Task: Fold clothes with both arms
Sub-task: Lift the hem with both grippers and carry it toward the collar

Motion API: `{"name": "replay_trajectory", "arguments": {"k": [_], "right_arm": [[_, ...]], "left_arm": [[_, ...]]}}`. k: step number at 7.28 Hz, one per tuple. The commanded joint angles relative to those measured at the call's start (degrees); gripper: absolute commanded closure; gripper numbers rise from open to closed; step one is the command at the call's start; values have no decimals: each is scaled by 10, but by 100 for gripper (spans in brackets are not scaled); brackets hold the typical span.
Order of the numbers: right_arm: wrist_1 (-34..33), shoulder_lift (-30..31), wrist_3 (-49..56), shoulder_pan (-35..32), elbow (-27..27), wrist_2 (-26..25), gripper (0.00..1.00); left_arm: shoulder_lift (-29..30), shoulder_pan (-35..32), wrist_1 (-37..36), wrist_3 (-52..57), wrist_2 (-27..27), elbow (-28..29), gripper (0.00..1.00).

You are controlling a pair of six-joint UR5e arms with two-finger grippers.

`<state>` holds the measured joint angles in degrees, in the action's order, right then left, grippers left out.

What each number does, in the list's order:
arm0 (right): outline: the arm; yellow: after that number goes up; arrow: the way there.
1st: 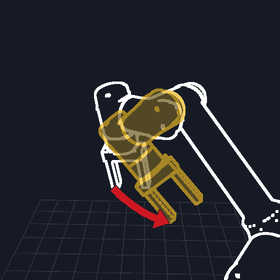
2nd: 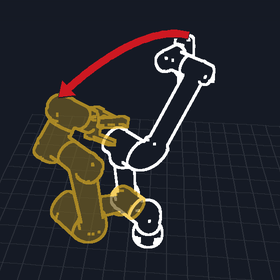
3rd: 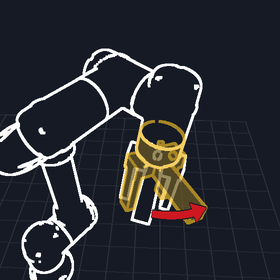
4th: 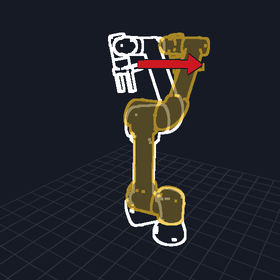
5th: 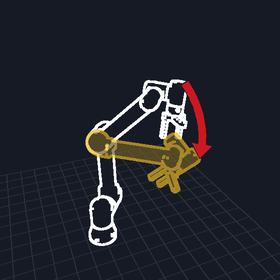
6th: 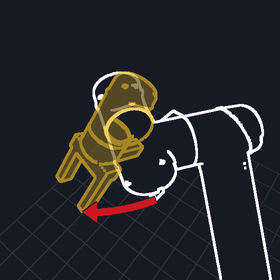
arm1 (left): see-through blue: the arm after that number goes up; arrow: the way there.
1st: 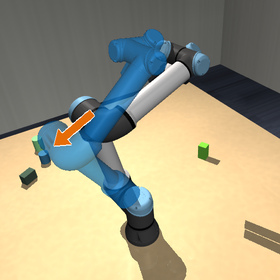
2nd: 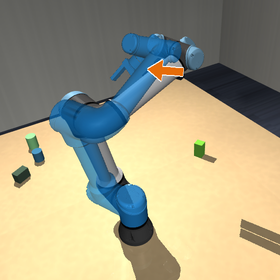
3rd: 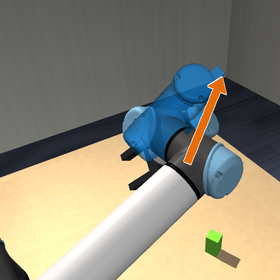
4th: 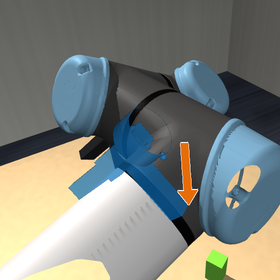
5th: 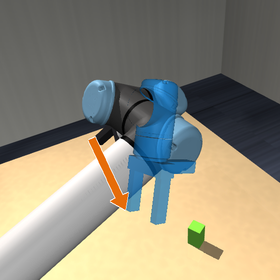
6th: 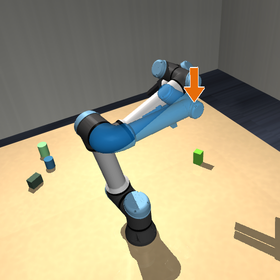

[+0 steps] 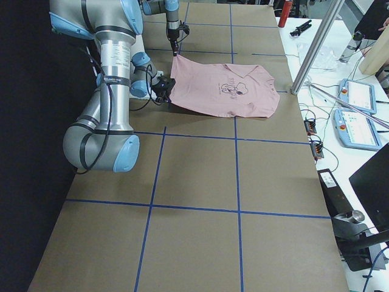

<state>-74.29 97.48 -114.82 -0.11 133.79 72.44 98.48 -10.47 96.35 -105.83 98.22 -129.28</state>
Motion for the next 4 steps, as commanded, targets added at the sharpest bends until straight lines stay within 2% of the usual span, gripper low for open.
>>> {"name": "replay_trajectory", "arguments": {"k": [1,2,4], "right_arm": [[0,19,-15,20,22,2,100],[0,20,-14,18,38,1,100],[-2,-11,6,-31,29,9,100]], "left_arm": [[2,5,-20,-23,49,-43,100],[7,11,-18,-87,43,-41,100],[12,9,-18,-79,41,-22,100]]}}
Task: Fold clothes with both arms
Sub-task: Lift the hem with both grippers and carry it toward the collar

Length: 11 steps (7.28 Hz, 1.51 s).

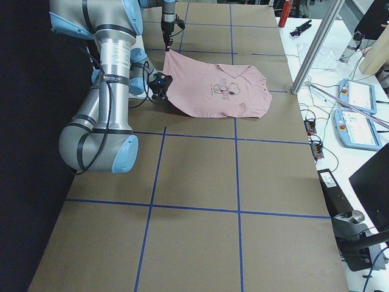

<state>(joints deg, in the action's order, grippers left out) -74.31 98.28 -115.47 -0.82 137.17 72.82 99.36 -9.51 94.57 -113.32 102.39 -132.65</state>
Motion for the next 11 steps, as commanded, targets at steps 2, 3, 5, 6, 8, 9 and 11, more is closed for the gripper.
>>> {"name": "replay_trajectory", "arguments": {"k": [2,3,5,6,8,9,11], "right_arm": [[-2,-110,104,-138,-86,68,100],[-2,-163,142,-206,-144,119,100],[-1,-240,245,-318,-258,168,100],[0,-284,268,-362,-312,194,100],[-1,-316,326,-431,-356,244,100],[-3,-319,328,-442,-357,267,100],[-2,-387,328,-450,-435,267,100]], "left_arm": [[38,-38,-1,36,-63,38,100],[61,-92,-3,102,-56,53,100],[83,-171,1,230,-57,122,100],[120,-222,2,281,-58,185,100],[145,-283,17,318,-61,233,100],[148,-286,18,318,-61,238,100],[163,-307,16,318,-64,244,100]]}}
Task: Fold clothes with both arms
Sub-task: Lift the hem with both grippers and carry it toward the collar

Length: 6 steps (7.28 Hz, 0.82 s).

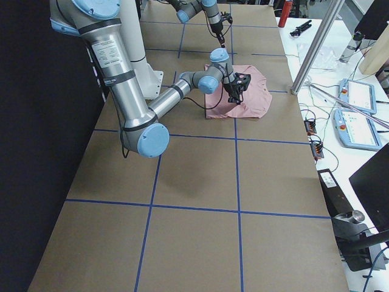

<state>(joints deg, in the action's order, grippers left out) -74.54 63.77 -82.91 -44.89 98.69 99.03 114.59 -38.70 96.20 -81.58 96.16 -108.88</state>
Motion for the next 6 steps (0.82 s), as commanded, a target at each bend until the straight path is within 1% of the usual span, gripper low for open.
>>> {"name": "replay_trajectory", "arguments": {"k": [1,2,3,4,5,6], "right_arm": [[2,-64,8,-26,-81,5,100],[4,-84,23,-29,-114,3,100],[4,-120,25,-28,-162,3,100],[6,-148,27,-27,-217,1,100],[7,-153,27,-25,-239,1,100],[7,-152,27,-17,-250,-2,100]], "left_arm": [[28,-20,0,1,-31,28,100],[60,-20,2,1,-52,81,100],[72,-23,34,2,-76,130,100],[74,-25,95,10,-93,188,100],[82,-25,137,12,-105,236,100],[87,-25,148,13,-114,256,100]]}}
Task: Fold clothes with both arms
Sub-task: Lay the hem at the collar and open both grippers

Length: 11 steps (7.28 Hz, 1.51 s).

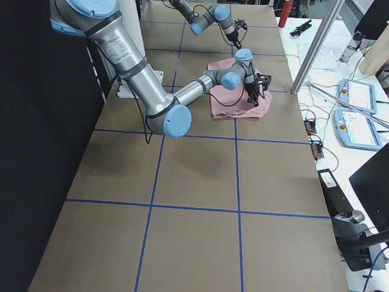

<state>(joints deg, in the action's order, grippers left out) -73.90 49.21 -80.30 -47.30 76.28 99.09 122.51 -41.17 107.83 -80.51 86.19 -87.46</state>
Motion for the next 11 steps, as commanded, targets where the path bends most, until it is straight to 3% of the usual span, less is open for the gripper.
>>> {"name": "replay_trajectory", "arguments": {"k": [1,2,3,7,8,9,10,11], "right_arm": [[2,-9,1,21,-45,-34,100],[2,-10,0,21,-46,-39,100],[2,-13,0,21,-53,-41,100],[2,-26,0,19,-68,-42,100],[2,-34,-1,19,-80,-42,100],[19,-37,-1,19,-89,-43,84],[53,-39,-5,19,-106,-44,60],[56,-39,-6,19,-106,-44,45]], "left_arm": [[25,-1,46,3,-29,73,100],[40,-1,95,14,-34,125,100],[41,-1,128,18,-35,142,100],[44,-11,138,25,-35,154,100],[45,-10,164,25,-34,168,89],[45,-11,167,25,-33,168,80],[45,-12,176,24,-31,168,65],[45,-20,224,20,-26,168,56]]}}
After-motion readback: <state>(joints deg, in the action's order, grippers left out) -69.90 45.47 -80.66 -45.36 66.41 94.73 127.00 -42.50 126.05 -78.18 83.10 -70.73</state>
